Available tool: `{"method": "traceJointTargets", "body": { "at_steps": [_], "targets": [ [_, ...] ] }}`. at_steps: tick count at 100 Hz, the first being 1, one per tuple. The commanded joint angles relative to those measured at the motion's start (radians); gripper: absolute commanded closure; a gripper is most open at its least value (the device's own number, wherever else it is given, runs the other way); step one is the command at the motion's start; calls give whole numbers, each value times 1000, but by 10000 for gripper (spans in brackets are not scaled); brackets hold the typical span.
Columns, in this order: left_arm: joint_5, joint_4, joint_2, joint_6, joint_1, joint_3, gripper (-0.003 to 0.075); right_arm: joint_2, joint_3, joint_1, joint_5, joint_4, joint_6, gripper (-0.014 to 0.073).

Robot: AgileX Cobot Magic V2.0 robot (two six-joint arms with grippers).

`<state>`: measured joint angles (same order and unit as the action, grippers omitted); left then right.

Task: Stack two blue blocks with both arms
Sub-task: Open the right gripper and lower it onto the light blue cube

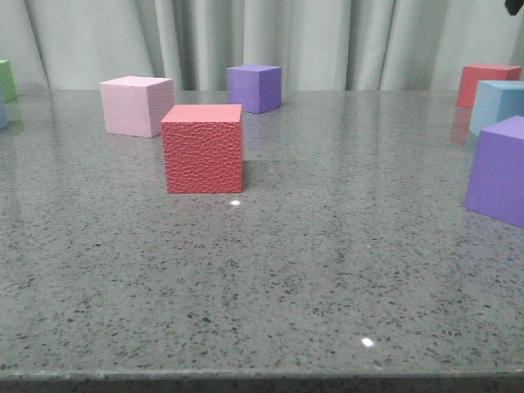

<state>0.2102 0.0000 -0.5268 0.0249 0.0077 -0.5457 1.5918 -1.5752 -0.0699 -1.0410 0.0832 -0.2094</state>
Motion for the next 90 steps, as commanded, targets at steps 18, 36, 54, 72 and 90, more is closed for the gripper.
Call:
{"method": "traceJointTargets", "body": {
  "at_steps": [18, 36, 54, 72, 90],
  "targets": [
    [-77, -13, -9, 7, 4, -37, 121, 74, -137, 67, -26, -35, 4, -6],
    [-79, -13, -9, 7, 4, -37, 121, 123, -152, 85, -20, -92, 32, -6],
    [-79, -13, -9, 7, 4, -37, 121, 171, -154, 85, -3, -98, 32, -6],
    [-79, -13, -9, 7, 4, -37, 121, 217, -184, 85, -1, -98, 39, -6],
    [-81, -13, -9, 7, 4, -37, 121, 259, -237, 85, -7, -98, 41, -6]
  ]
}}
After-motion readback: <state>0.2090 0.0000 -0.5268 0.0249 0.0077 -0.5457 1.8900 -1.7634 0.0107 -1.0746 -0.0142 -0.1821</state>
